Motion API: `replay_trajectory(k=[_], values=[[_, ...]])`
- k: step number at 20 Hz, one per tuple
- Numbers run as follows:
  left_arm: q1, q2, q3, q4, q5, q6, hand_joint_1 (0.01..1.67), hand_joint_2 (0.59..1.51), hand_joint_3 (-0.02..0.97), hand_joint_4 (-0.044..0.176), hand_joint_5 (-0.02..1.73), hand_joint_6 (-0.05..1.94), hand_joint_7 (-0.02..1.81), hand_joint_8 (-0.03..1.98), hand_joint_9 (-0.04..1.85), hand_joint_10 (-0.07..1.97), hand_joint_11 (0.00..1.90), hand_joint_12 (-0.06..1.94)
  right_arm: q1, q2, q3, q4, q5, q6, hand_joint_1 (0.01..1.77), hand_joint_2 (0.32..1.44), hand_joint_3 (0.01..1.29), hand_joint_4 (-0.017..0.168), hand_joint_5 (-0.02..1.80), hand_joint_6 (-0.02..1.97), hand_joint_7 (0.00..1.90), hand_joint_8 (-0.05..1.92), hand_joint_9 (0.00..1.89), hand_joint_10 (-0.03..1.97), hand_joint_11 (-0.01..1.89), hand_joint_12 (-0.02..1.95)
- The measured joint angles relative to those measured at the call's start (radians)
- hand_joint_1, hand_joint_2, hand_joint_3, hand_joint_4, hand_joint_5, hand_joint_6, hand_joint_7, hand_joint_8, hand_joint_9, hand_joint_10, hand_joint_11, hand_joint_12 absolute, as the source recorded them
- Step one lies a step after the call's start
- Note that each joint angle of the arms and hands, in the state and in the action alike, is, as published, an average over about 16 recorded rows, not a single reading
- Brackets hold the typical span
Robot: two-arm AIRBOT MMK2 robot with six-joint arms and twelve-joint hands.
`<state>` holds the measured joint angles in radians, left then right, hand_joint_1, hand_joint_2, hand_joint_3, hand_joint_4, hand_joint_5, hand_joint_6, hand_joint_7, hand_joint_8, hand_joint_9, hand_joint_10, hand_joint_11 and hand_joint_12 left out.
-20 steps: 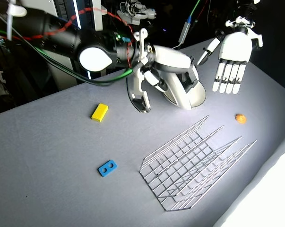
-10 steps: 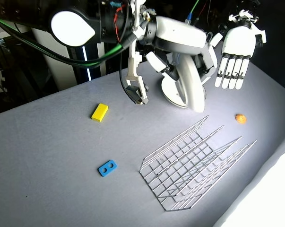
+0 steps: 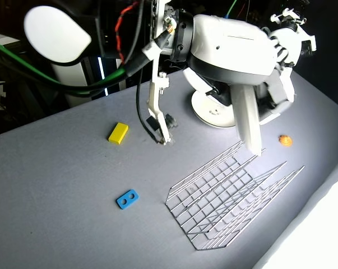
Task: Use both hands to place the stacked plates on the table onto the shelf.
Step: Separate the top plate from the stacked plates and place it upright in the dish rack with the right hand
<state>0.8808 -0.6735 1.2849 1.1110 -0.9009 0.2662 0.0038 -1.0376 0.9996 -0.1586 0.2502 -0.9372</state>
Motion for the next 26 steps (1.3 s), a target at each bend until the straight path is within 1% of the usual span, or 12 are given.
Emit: replay_trajectory(k=[3,6,8,10,14,18,23,26], values=[[0.003,-0.003,0.0,0.023,-0.054,0.024,0.02,1.145,0.005,0.002,0.08,0.02,0.08,0.0,0.04,0.02,0.03,0.01,0.01,0.004,0.032,0.005,-0.004,0.081,1.19,1.07,0.02,-0.003,0.84,1.09,0.99,1.07,1.06,0.6,0.72,1.39],[0.011,-0.008,-0.002,0.058,-0.099,0.05,0.02,1.145,0.005,0.002,0.08,0.02,0.08,0.0,0.04,0.02,0.03,0.01,0.017,0.007,0.053,0.028,-0.019,0.125,1.19,1.07,0.02,-0.003,0.85,1.08,1.0,1.06,1.06,0.58,0.72,1.39],[0.018,-0.013,-0.003,0.083,-0.118,0.065,0.02,1.145,0.006,0.002,0.08,0.02,0.07,0.0,0.04,0.02,0.03,0.01,0.019,0.007,0.065,0.045,-0.033,0.145,1.19,1.07,0.02,-0.003,0.85,1.08,1.0,1.06,1.07,0.57,0.71,1.39],[0.026,-0.019,-0.006,0.106,-0.124,0.078,0.02,1.144,0.006,0.002,0.08,0.02,0.07,0.0,0.04,0.02,0.03,0.01,0.02,0.007,0.075,0.069,-0.049,0.151,1.19,1.07,0.02,-0.003,0.85,1.08,1.0,1.05,1.07,0.56,0.71,1.39],[0.044,-0.032,-0.013,0.145,-0.105,0.094,0.02,1.145,0.006,0.002,0.09,0.02,0.08,0.0,0.05,0.02,0.04,0.01,0.021,-0.002,0.099,0.147,-0.079,0.126,1.19,1.07,0.02,-0.003,0.84,1.09,1.0,1.06,1.06,0.56,0.7,1.4],[0.063,-0.044,-0.023,0.171,-0.063,0.1,0.02,1.145,0.006,0.002,0.09,0.02,0.09,0.0,0.05,0.02,0.03,0.01,0.019,-0.017,0.126,0.22,-0.11,0.093,1.19,1.07,0.02,-0.003,0.84,1.09,1.0,1.07,1.05,0.59,0.69,1.42],[0.077,-0.055,-0.035,0.167,-0.004,0.1,0.02,1.146,0.005,0.001,0.1,0.02,0.09,0.0,0.05,0.02,0.03,0.01,0.014,-0.047,0.164,0.295,-0.142,0.055,1.19,1.07,0.02,-0.003,0.83,1.1,0.99,1.08,1.04,0.63,0.68,1.43],[0.075,-0.058,-0.041,0.16,0.016,0.1,0.02,1.146,0.004,0.001,0.1,0.02,0.09,0.0,0.05,0.02,0.03,0.01,0.011,-0.071,0.195,0.33,-0.154,0.039,1.19,1.07,0.01,-0.003,0.83,1.1,0.99,1.08,1.03,0.66,0.68,1.44]])
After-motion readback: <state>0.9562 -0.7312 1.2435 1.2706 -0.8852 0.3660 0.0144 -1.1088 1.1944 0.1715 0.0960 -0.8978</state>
